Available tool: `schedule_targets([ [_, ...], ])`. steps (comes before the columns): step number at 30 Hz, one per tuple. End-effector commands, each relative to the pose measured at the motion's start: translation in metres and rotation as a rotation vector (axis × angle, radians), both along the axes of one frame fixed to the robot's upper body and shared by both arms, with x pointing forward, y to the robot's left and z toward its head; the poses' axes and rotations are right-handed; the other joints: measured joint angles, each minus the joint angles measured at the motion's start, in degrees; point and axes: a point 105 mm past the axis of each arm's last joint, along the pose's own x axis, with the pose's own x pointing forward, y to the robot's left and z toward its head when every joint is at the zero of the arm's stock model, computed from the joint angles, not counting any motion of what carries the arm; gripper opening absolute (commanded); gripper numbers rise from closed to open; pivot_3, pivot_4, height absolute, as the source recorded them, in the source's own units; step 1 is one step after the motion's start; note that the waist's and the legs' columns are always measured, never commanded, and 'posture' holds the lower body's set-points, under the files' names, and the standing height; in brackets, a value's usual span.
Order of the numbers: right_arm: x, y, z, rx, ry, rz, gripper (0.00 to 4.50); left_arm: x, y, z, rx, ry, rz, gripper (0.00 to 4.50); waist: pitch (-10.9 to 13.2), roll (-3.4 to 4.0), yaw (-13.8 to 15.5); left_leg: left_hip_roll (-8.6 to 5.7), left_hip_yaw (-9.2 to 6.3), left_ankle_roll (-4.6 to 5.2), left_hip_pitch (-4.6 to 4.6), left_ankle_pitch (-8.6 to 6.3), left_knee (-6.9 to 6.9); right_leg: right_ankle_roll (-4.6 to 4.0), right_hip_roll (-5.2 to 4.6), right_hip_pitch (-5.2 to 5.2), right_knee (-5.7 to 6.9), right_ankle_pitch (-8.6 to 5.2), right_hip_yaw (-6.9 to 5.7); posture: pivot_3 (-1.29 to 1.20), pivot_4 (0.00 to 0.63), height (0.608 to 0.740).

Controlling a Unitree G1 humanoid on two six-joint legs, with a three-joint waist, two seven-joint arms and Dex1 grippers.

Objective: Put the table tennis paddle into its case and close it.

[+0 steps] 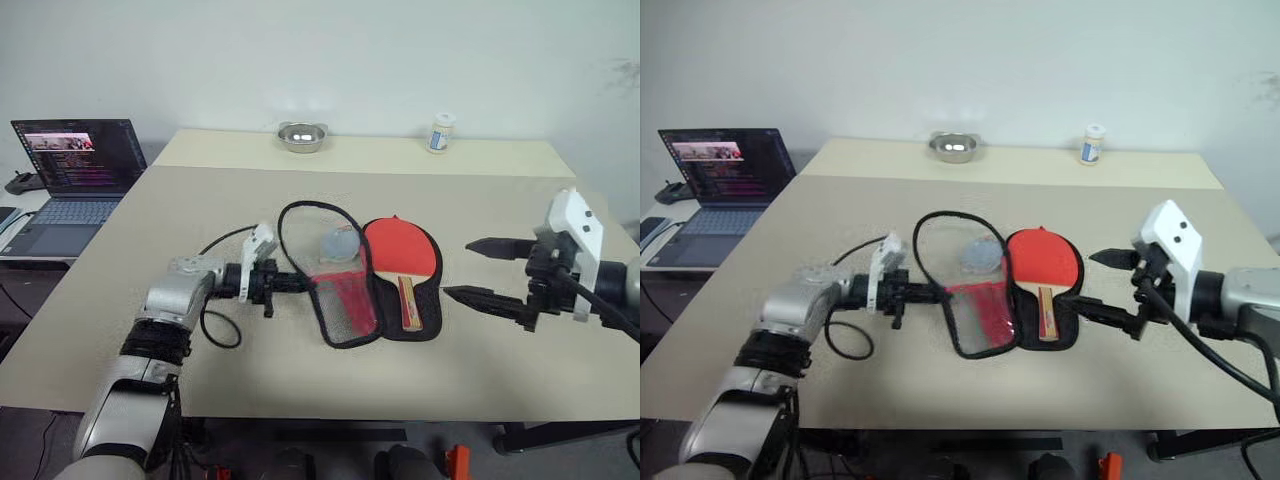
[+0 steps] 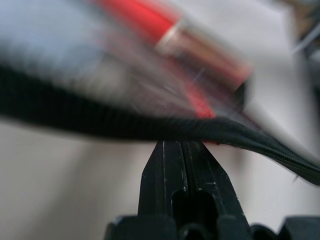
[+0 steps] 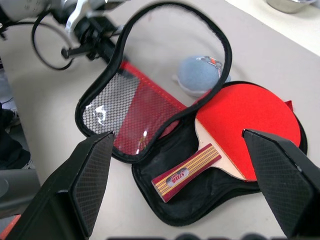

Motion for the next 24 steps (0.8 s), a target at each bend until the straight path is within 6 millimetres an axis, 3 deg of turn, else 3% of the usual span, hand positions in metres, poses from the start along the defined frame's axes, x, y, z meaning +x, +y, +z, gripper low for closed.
schedule_targets([
  [1,-0.007,-0.011,0.013,-0.013,-0.038,-0.023,4.50,-0.011,-0.040,0.061,-0.188,-0.087,-0.137,0.05,0.00,0.00,0.06,-0.01,-0.02,0.00,0.00,0.00,0.01,0.01,0.00,0.02,0.00,-0.01,-0.01,0.00,0.150,0.740],
  [3,-0.006,-0.017,0.017,-0.017,-0.047,-0.044,4.50,-0.018,-0.063,0.074,-0.236,-0.104,-0.218,0.05,0.00,-0.01,0.15,-0.04,-0.02,0.00,-0.01,0.00,0.04,0.04,0.01,0.04,0.00,0.00,-0.02,0.00,0.150,0.740],
  [5,-0.004,-0.023,0.021,-0.027,-0.062,-0.070,4.50,-0.021,-0.086,0.074,-0.259,-0.099,-0.263,0.05,0.00,0.00,0.14,-0.06,-0.02,0.00,0.03,0.00,0.04,0.08,0.04,0.09,-0.03,-0.01,0.00,0.00,0.150,0.740],
  [11,0.002,-0.031,0.024,-0.038,-0.086,-0.106,4.50,0.007,-0.114,0.045,-0.252,-0.088,-0.145,0.05,0.00,0.01,-0.12,0.00,0.00,0.01,0.16,0.00,0.03,0.30,0.38,0.12,0.02,-0.14,0.14,0.00,0.150,0.740],
  [16,0.004,-0.033,0.020,-0.021,-0.073,-0.119,4.50,0.008,-0.102,0.040,-0.250,-0.113,-0.138,0.05,0.00,0.01,-0.13,0.04,0.00,0.00,0.10,0.00,0.02,0.20,0.41,0.05,0.01,-0.09,0.15,0.00,0.150,0.740],
  [24,0.012,-0.030,0.018,0.039,-0.077,-0.123,4.50,0.020,-0.054,0.016,-0.112,-0.131,-0.035,0.05,0.00,0.01,0.00,0.03,0.02,0.00,0.09,0.00,0.03,0.06,0.36,0.06,-0.03,0.00,0.12,0.00,0.150,0.740],
])
